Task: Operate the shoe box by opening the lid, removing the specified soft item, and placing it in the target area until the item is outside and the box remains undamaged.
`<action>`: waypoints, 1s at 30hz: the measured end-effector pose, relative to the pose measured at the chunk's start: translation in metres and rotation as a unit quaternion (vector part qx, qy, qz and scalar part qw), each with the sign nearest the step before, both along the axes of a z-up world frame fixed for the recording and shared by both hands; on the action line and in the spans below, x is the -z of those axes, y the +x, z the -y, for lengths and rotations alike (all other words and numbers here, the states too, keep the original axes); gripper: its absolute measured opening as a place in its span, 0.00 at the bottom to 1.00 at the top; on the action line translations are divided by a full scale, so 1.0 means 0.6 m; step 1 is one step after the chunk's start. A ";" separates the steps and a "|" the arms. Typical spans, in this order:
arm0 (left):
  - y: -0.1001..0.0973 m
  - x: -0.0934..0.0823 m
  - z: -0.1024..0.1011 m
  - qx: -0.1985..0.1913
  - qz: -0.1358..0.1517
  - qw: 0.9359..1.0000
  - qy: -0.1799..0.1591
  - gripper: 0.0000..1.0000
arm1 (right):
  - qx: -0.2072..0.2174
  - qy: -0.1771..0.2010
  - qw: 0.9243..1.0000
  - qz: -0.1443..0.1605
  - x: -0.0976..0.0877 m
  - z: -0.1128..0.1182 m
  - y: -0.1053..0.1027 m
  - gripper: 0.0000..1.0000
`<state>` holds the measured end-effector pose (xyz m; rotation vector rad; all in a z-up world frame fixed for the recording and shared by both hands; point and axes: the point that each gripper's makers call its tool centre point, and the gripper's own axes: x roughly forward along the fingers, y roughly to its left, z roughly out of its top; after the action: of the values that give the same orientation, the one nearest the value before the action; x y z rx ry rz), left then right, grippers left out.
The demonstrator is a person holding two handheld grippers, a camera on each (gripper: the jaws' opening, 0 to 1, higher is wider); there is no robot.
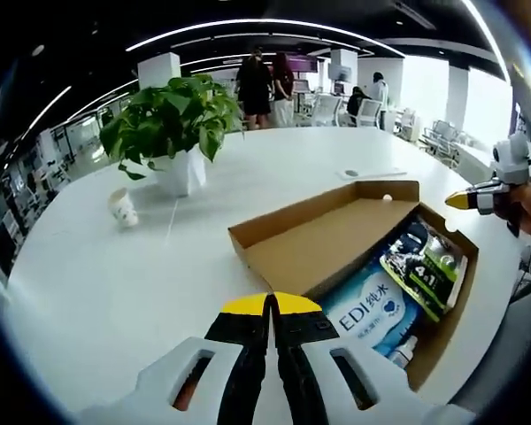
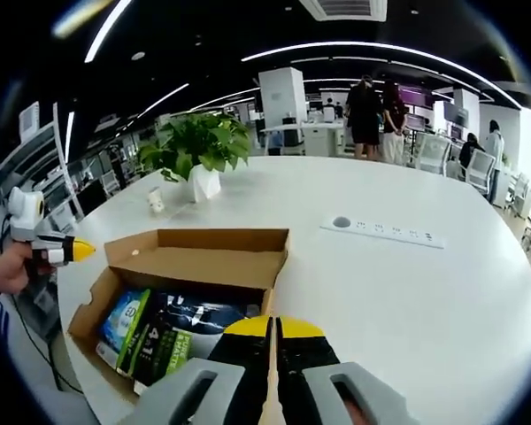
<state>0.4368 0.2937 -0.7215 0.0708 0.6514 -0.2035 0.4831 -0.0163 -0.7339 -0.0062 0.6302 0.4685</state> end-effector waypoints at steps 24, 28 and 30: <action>-0.053 -0.011 0.122 0.054 -0.005 0.998 -0.043 0.00 | 0.013 0.033 0.999 0.007 0.000 0.046 -0.094 0.01; -0.058 -0.011 0.141 0.064 -0.008 0.997 -0.045 0.01 | 0.017 0.041 0.999 0.009 0.000 0.054 -0.107 0.02; -0.061 -0.010 0.152 0.070 -0.009 0.996 -0.049 0.03 | 0.018 0.044 0.999 0.010 0.000 0.057 -0.117 0.03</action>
<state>0.4004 0.2025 -0.7153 0.0205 0.6550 -0.3720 0.4132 -0.0508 -0.7336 0.0833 0.5889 0.4604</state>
